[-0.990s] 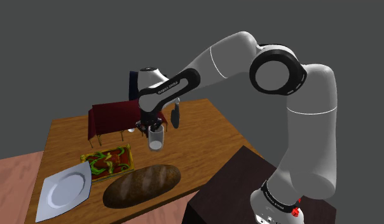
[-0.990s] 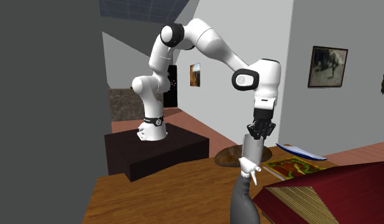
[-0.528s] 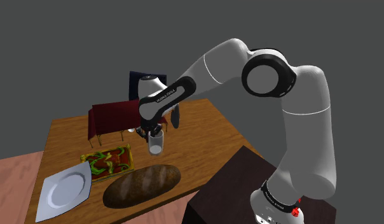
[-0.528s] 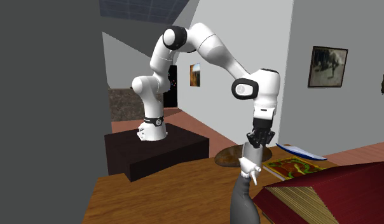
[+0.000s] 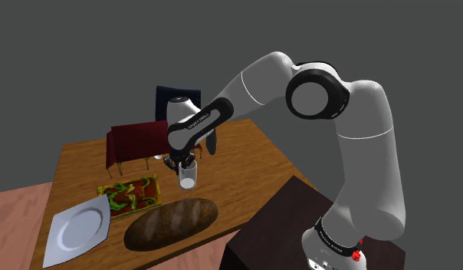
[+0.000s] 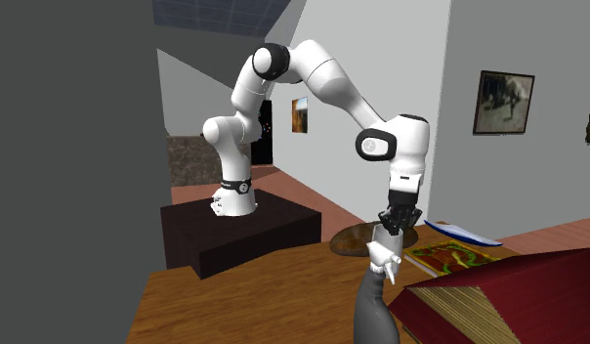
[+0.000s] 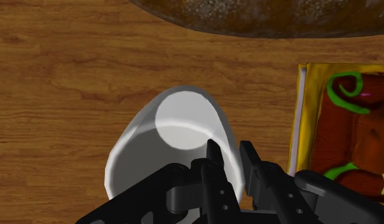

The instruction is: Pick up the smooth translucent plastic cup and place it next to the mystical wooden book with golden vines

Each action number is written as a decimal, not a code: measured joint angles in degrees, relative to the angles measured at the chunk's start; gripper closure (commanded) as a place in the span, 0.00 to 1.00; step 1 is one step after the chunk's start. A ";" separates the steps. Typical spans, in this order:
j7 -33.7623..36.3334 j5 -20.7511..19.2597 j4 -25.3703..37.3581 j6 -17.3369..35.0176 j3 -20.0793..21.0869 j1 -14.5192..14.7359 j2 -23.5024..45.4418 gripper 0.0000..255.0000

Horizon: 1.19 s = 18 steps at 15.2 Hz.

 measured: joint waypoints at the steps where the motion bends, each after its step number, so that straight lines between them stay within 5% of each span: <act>1: -0.01 0.00 0.00 0.01 0.00 0.00 0.01 1.00; 2: -0.01 0.00 0.00 0.02 0.00 -0.01 0.01 1.00; 3: -0.01 0.00 0.00 0.02 0.00 0.00 0.02 0.00; 18: -0.19 0.26 0.55 -5.29 0.17 -0.42 -4.78 0.00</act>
